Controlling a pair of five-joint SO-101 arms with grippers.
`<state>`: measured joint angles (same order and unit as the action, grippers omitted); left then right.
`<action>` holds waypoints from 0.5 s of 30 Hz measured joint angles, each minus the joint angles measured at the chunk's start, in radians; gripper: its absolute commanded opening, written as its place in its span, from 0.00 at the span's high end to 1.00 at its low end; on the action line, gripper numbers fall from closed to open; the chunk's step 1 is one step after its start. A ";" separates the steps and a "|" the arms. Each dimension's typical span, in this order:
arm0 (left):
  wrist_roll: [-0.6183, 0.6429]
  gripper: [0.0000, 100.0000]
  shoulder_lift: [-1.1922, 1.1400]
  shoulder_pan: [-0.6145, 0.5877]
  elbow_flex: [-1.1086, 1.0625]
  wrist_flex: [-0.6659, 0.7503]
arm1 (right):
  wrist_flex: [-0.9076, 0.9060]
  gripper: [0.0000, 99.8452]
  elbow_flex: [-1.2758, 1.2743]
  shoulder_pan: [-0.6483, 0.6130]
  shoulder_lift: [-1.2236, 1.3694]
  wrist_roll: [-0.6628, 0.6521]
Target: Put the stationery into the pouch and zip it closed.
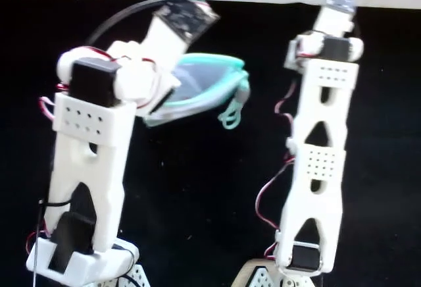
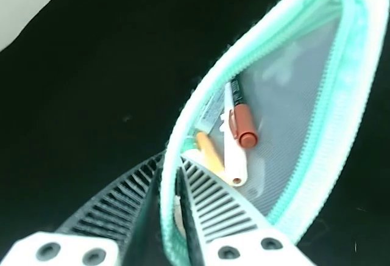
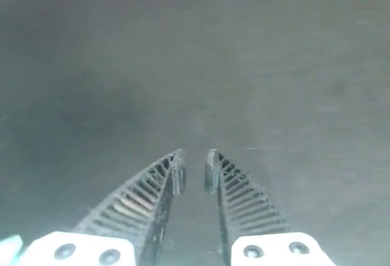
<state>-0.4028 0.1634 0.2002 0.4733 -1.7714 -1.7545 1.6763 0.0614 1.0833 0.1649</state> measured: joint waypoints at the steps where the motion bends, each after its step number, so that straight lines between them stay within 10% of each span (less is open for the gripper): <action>1: -0.008 0.99 0.002 0.009 -0.014 0.000 | 0.000 0.92 0.000 0.018 0.000 0.000; 15: -0.092 0.99 0.048 -0.043 -0.311 0.130 | -0.003 0.92 0.000 -0.009 -0.107 -0.163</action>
<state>-0.4948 0.2110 0.1573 0.1619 -1.6410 -1.7576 1.6763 0.0522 0.9759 0.0023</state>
